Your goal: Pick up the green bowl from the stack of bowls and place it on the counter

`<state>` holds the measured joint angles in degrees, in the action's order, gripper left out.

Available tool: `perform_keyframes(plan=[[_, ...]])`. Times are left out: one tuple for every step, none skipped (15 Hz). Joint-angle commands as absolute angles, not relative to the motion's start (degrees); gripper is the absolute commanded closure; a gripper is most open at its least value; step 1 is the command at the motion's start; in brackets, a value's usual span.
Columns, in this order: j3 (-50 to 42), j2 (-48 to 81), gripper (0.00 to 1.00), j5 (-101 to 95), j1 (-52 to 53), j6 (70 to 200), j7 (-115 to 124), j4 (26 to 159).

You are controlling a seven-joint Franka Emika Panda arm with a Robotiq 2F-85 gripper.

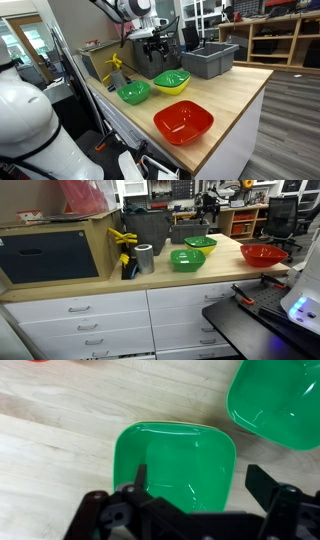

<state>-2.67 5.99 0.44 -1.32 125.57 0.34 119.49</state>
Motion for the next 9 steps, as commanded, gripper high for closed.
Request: perform_keyframes(plan=[[-2.5, 9.8, 0.0, 1.7, -2.0, 122.6, 0.5, 114.4], [-2.5, 10.4, 0.0, 2.0, -2.2, 121.9, -0.1, 113.8], [-2.4, 11.0, 0.0, 2.3, -2.3, 121.4, -0.5, 113.2], [-2.2, 11.6, 0.0, 2.5, -2.3, 120.7, -0.7, 112.7], [-2.2, 12.2, 0.0, 3.0, -2.4, 120.2, -1.0, 112.3], [-2.1, 12.7, 0.0, 3.2, -2.4, 119.6, -1.2, 111.9], [-1.9, 13.2, 0.0, 3.4, -2.3, 119.0, -1.4, 111.5], [-1.7, 13.8, 0.0, 3.5, -2.1, 118.7, -1.4, 111.2], [-1.5, 14.4, 0.0, 3.5, -2.0, 118.4, -1.4, 110.8]])
